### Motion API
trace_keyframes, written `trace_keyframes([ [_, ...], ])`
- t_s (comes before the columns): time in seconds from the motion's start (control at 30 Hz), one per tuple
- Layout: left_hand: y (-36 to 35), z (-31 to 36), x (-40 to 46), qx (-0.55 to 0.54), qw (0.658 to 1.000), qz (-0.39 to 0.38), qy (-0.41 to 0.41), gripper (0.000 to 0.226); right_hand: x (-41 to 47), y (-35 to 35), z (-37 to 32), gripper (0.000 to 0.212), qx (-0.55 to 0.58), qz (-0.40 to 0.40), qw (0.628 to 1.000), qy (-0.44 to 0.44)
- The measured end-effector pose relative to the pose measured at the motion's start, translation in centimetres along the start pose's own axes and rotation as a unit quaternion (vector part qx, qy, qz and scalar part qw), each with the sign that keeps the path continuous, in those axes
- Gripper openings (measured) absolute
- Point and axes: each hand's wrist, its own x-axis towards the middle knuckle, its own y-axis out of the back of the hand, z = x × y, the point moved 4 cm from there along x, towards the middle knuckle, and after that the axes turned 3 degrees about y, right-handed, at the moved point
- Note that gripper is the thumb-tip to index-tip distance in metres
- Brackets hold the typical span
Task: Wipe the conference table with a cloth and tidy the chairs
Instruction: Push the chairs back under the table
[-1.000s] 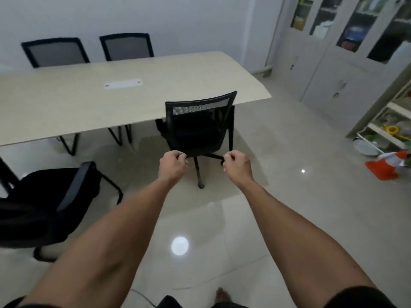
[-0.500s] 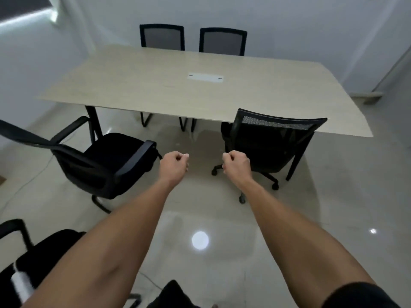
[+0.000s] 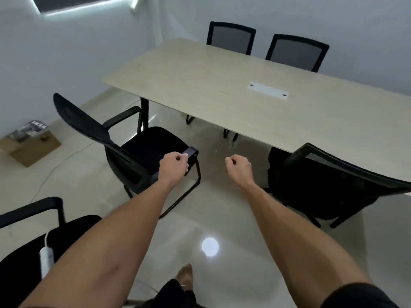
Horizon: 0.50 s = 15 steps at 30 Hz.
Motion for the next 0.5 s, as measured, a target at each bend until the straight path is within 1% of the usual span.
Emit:
trace_keyframes([
  [0.1, 2.6, -0.1, 4.2, 0.007, 1.000, 0.019, 0.012, 0.035, 3.5, -2.7, -3.2, 0.029, 0.000, -0.021, 1.000, 0.018],
  [0.2, 5.1, -0.6, 7.6, -0.002, 0.998, 0.050, 0.029, 0.032, 6.3, -5.2, -5.3, 0.029, 0.009, -0.043, 0.999, 0.028],
  [0.37, 8.1, -1.8, 10.7, -0.011, 0.993, 0.100, 0.055, 0.030, 10.1, -9.4, -7.8, 0.029, -0.013, -0.093, 0.994, 0.048],
  [0.5, 9.6, -3.2, 11.8, -0.022, 0.986, 0.134, 0.092, 0.029, 12.5, -12.5, -9.0, 0.029, -0.020, -0.137, 0.988, 0.071],
])
